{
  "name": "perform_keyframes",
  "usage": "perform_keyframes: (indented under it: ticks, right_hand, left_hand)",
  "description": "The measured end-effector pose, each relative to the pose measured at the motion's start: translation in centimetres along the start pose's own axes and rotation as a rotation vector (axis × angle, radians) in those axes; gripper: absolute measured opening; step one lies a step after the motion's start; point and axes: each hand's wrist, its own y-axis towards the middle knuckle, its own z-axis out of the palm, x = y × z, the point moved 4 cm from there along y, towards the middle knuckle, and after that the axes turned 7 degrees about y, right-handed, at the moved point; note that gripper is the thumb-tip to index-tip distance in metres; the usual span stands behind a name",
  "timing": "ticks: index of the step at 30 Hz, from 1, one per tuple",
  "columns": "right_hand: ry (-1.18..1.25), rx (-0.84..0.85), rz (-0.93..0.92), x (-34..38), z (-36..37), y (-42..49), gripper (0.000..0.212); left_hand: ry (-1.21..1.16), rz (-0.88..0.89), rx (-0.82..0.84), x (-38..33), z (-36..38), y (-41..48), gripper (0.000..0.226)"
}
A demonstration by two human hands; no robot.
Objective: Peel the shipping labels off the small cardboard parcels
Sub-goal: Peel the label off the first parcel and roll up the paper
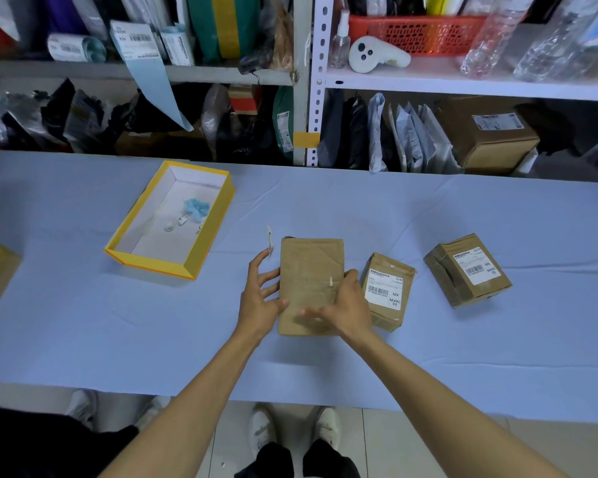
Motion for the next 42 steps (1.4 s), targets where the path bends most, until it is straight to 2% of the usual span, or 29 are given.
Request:
perform_keyframes:
  ticks: [2, 4, 9, 11, 14, 15, 18, 19, 21, 26, 28, 29, 32, 33, 35, 37, 40, 42]
  right_hand:
    - [-0.084, -0.051, -0.031, 0.4, 0.0, -0.2, 0.100]
    - [-0.066, -0.067, -0.076, 0.5, 0.1, -0.3, 0.095]
    - [0.069, -0.054, -0.130, 0.6, -0.4, 0.5, 0.041]
    - [0.032, -0.054, -0.117, 0.7, -0.8, 0.9, 0.030]
    - [-0.053, -0.056, -0.076, 0.7, -0.9, 1.2, 0.038]
    - [-0.053, -0.044, -0.050, 0.8, -0.9, 1.2, 0.049]
    - [-0.090, -0.025, 0.037, 1.2, -0.3, 1.1, 0.097]
    - [-0.120, -0.032, 0.054, 1.4, -0.1, 1.1, 0.106]
    - [-0.129, -0.040, 0.053, 1.6, 0.4, 1.5, 0.102]
    - [-0.113, -0.066, -0.031, 1.4, 0.8, 2.0, 0.056]
    - [-0.097, -0.089, -0.061, 1.1, 0.6, 1.9, 0.053]
    - [-0.076, -0.085, -0.083, 1.0, 0.7, 1.9, 0.064]
    - [-0.109, 0.033, -0.180, 1.0, 1.2, 1.2, 0.128]
    - [-0.173, 0.077, -0.204, 0.6, 1.4, 1.2, 0.141]
    - [-0.237, 0.122, -0.200, -0.2, 1.6, 1.6, 0.149]
    - [-0.209, 0.110, -0.221, -0.3, 1.7, 1.7, 0.140]
    - [-0.174, 0.057, -0.270, -0.3, 1.2, 1.9, 0.098]
    - [-0.177, 0.025, -0.261, -0.5, 0.9, 1.9, 0.080]
  left_hand:
    - [0.010, 0.020, 0.008, -0.1, 0.0, -0.2, 0.093]
    - [0.009, 0.026, 0.001, -0.1, 0.0, -0.2, 0.092]
    - [0.000, 0.014, -0.012, 0.3, -0.5, -0.1, 0.095]
    - [-0.006, 0.006, -0.007, 0.4, -0.6, 0.0, 0.095]
    - [-0.006, -0.003, -0.006, 0.5, -0.5, -0.1, 0.094]
    - [-0.002, -0.003, -0.006, 0.5, -0.4, -0.1, 0.094]
    - [0.012, -0.002, 0.002, 0.4, -0.3, -0.1, 0.097]
    - [0.011, -0.004, 0.001, 0.4, -0.2, 0.0, 0.098]
    - [0.001, -0.020, -0.012, 0.6, -0.4, 0.2, 0.098]
    - [-0.018, -0.047, -0.030, 1.1, -1.6, 0.1, 0.099]
    - [-0.012, -0.048, -0.028, 1.1, -1.6, 0.0, 0.096]
    - [-0.013, -0.049, -0.032, 1.1, -1.6, 0.0, 0.095]
    - [-0.016, -0.047, -0.039, 1.1, -1.7, 0.2, 0.092]
    - [-0.011, -0.046, -0.036, 1.1, -1.7, 0.2, 0.092]
    - [-0.004, -0.046, -0.027, 1.0, -1.6, 0.2, 0.092]
    - [0.000, -0.043, -0.030, 1.0, -1.5, 0.2, 0.092]
    - [-0.006, -0.043, -0.031, 1.1, -1.5, 0.0, 0.093]
    - [-0.005, -0.045, -0.024, 1.2, -1.4, -0.2, 0.093]
